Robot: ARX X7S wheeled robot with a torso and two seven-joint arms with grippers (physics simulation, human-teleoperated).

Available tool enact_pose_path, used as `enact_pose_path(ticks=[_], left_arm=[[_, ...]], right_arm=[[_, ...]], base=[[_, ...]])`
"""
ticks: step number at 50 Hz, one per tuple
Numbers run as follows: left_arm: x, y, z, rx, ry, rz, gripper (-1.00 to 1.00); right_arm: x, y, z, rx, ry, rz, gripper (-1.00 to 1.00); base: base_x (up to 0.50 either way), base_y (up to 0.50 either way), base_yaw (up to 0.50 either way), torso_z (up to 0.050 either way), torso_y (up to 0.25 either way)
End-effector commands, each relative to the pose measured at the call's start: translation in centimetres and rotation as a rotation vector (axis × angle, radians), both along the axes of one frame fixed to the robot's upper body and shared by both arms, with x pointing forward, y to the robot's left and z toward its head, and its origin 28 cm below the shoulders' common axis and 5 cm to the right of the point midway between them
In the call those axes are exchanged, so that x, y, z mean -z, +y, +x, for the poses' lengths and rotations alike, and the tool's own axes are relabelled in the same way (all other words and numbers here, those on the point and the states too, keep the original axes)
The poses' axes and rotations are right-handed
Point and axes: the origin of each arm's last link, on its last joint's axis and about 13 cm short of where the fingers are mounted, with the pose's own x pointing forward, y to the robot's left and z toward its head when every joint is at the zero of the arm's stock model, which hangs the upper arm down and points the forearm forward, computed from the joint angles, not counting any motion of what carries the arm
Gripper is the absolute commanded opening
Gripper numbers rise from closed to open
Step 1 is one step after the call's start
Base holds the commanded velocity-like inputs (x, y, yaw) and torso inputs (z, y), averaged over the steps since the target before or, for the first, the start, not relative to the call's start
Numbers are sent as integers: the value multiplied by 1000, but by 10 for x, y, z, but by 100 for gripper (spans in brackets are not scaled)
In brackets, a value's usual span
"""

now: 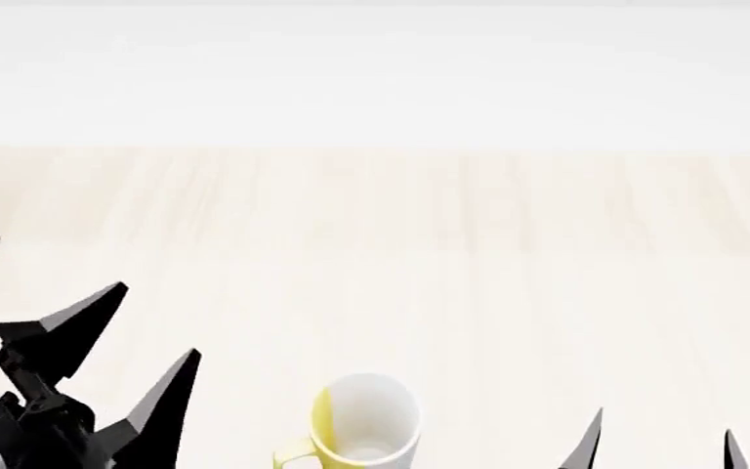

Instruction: Put the yellow and white mug to the front of the white mug.

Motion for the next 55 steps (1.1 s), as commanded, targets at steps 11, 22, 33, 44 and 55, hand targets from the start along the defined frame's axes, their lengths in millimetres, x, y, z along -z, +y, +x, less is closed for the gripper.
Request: enact_pose_path(ticks=[11,22,33,44,55], left_arm=[[-16,-10,-69,-686,-302,-93,100],[-20,-11,-101,-922,-296,-153,100],[-29,-10,-116,-1022,-290,-155,100],[-41,-1,-124,-1092,-309,-221,100],[-48,6,-129,-1175,-346,-204,100]], right_arm=[[-3,1,-2,-3,-38,-3,100],[-13,-2,-6,27,-167,-3,100],[-14,-17,-10,122,-245,35,100],[-37,-18,-28,112,-413,8,100],[-47,-18,-40,33,-510,-31,100]], base=[[0,0,0,0,0],[0,0,0,0,0],[0,0,0,0,0],[0,0,0,0,0],[0,0,0,0,0]])
